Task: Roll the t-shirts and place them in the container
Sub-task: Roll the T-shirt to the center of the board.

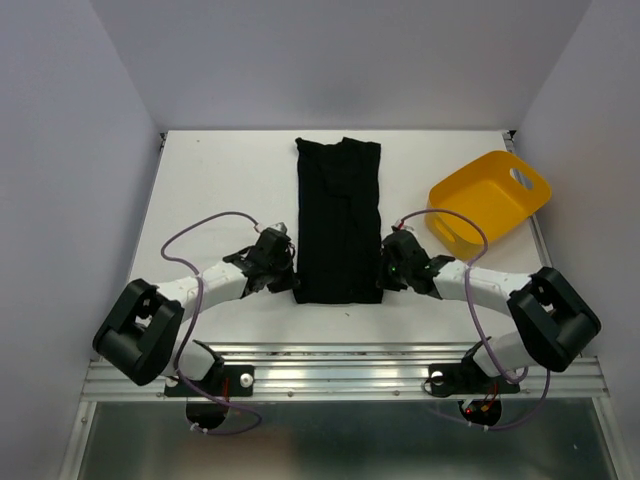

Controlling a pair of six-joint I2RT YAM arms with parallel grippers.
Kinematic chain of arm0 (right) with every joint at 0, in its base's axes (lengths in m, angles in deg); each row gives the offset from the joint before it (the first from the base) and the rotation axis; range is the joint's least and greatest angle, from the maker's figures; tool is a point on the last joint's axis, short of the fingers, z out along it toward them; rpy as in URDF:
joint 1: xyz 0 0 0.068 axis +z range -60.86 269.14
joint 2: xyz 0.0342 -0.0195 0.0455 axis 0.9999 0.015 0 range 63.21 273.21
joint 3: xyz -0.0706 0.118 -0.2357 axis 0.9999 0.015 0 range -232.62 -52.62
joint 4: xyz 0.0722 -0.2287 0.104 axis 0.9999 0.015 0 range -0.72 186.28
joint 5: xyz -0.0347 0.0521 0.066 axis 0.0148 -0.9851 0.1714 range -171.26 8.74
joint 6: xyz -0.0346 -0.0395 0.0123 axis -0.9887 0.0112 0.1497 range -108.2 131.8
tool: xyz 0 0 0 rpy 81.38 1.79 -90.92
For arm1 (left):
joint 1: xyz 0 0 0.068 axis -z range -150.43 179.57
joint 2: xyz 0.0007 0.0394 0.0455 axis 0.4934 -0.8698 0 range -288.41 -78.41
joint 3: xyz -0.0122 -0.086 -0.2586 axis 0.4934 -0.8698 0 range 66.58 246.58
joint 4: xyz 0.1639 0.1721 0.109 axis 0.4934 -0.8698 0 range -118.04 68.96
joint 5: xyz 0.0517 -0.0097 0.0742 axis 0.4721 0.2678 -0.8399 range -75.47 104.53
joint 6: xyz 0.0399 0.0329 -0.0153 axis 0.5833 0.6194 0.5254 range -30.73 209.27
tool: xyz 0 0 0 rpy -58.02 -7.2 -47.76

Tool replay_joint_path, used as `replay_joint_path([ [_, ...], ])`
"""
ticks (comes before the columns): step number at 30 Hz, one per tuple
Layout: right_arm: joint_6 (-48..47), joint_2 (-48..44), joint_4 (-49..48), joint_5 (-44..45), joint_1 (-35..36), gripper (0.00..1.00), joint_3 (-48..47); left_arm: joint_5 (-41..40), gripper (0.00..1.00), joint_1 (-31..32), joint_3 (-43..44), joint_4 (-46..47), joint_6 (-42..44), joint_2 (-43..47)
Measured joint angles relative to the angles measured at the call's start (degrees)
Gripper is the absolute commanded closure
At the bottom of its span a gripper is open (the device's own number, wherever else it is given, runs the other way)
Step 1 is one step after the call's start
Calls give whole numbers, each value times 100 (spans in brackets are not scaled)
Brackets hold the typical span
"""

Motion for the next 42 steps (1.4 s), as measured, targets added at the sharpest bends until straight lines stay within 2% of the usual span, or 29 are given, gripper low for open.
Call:
replay_joint_path([
  [4, 9, -376, 393, -201, 0, 89, 138, -120, 96, 98, -164, -297, -118, 444],
  [5, 22, -444, 487, -212, 0, 82, 133, -219, 94, 98, -162, -380, -131, 529],
  [8, 79, -944, 772, -144, 0, 73, 120, -481, 78, 92, -61, -702, -155, 789],
  [9, 92, -1182, 835, -98, 0, 68, 109, -533, 65, 92, -31, -761, -177, 872],
  [10, 109, -1340, 866, -70, -9, 65, 96, -586, 57, 94, 11, -844, -192, 999],
  [11, 127, -1532, 883, -50, -24, 61, 81, -616, 41, 94, 37, -896, -216, 1150],
  [15, 282, -1943, 914, -33, -44, 51, 105, -605, 22, 94, 39, -981, -299, 1620],
  [19, 501, -2087, 975, -127, -44, 46, 457, -511, 23, 94, -129, -933, -431, 1779],
  [22, 621, -2170, 1014, -216, -44, 46, 778, -448, 30, 109, -396, -927, -549, 1816],
  [27, 734, -2177, 964, -402, -44, 52, 1051, -234, 44, 160, -732, -857, -769, 1873],
  [38, 826, -1604, 448, -669, -44, 61, 1185, 107, 54, 284, -1019, -131, -1062, 1375],
  [42, 844, -1523, 315, -682, -44, 68, 1187, 157, 59, 291, -1034, 7, -1110, 1241],
])
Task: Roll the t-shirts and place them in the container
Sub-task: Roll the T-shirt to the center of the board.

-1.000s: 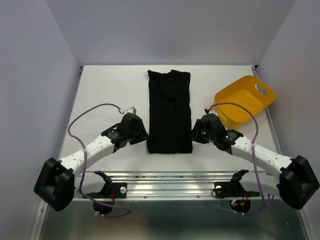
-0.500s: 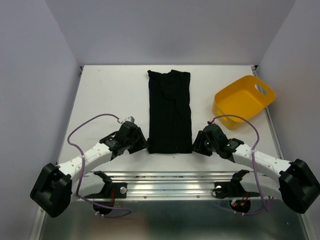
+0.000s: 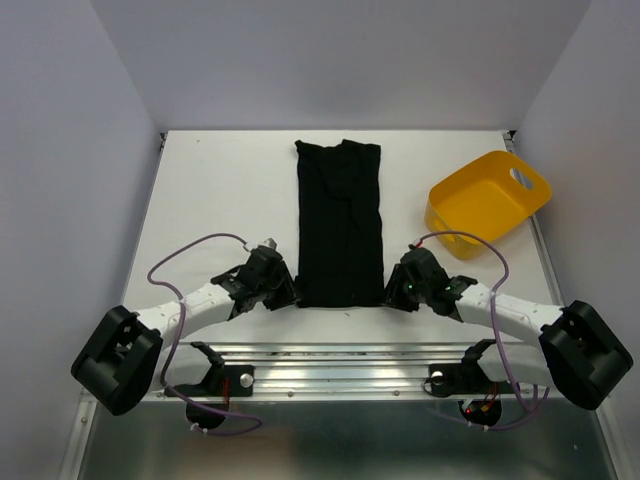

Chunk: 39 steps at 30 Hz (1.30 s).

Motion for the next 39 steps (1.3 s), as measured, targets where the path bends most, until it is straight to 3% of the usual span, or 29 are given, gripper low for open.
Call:
replay_joint_path([
  [5, 15, 72, -105, -46, 0, 86, 0, 22, 71, 20, 0, 140, -26, -109],
  [8, 22, 70, -120, -63, 0, 98, 0, 26, 90, 22, 0, 170, -46, -111],
  [9, 20, 70, -120, -72, 0, 99, 0, 28, 100, 22, 0, 175, -48, -111],
  [19, 20, -46, -74, -68, 0, 99, 0, 44, 100, 26, 146, 20, -57, -46],
  [20, 22, -46, -74, -63, 0, 99, 0, 44, 99, 26, 179, -4, -57, -42],
  [21, 24, -50, -74, -59, 0, 99, 0, 48, 91, 26, 201, -11, -57, -35],
  [22, 26, -52, -72, -59, 0, 99, 0, 48, 75, 26, 216, -20, -55, -33],
  [23, 26, -52, -74, -57, 0, 99, 0, 50, 70, 26, 221, -22, -50, -33],
  [24, 26, -52, -72, -57, 0, 99, 0, 48, 53, 26, 221, -42, -35, -33],
  [27, 24, -52, -72, -57, 0, 99, 0, 81, 37, 26, 221, -87, -31, -28],
  [30, 44, -52, -70, -55, 0, 99, 0, 101, 27, 26, 221, -153, -35, 55],
  [39, 127, -52, -35, -33, 0, 99, 0, 146, 26, 59, 83, -313, -101, 599],
])
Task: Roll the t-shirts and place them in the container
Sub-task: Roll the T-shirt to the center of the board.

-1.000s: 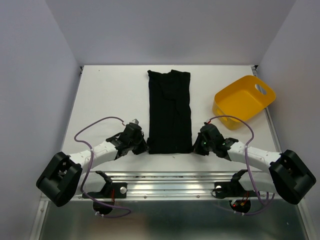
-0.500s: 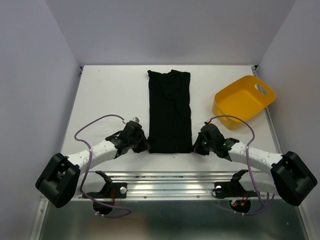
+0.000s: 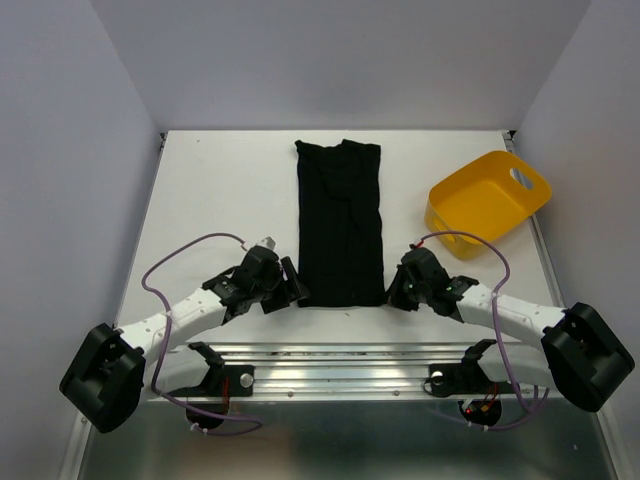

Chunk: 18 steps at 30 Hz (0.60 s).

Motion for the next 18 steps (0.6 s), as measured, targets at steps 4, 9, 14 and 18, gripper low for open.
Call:
replay_joint_path([
  [4, 0, 4, 4, 0, 0, 99, -7, 9, 27, 35, -44, -66, -50, 0],
  [9, -2, 74, 4, 0, 0, 99, -22, 20, 32, 37, -44, -61, -129, 2],
  [14, -20, 164, 2, 0, 0, 99, -61, 129, 32, 37, -79, -33, -151, -4],
  [18, -20, 225, 0, -2, 0, 99, -74, 212, 31, 37, -79, 2, -146, -114],
])
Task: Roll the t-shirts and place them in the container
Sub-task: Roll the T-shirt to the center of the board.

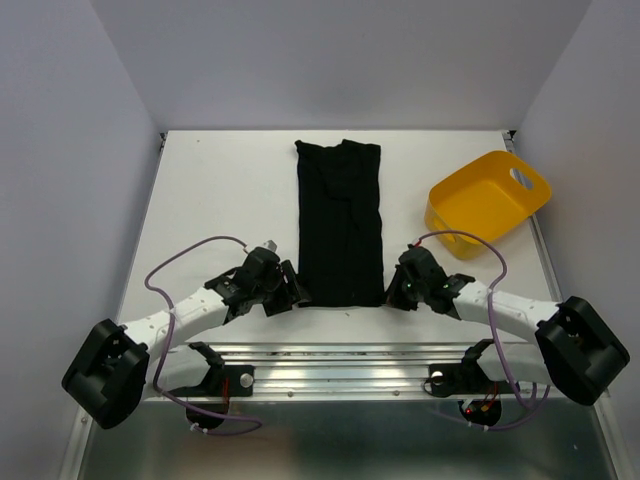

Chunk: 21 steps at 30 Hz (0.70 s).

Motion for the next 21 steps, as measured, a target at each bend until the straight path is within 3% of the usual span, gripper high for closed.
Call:
replay_joint_path([
  [8, 0, 81, -13, -4, 0, 99, -42, 59, 34, 4, 0, 107, -37, -74],
  [15, 0, 129, -39, -20, 0, 99, -66, 136, 47, 7, -11, 232, -111, -190],
  [21, 0, 129, -39, -22, 0, 99, -68, 149, 33, 7, -125, 280, -142, -177],
])
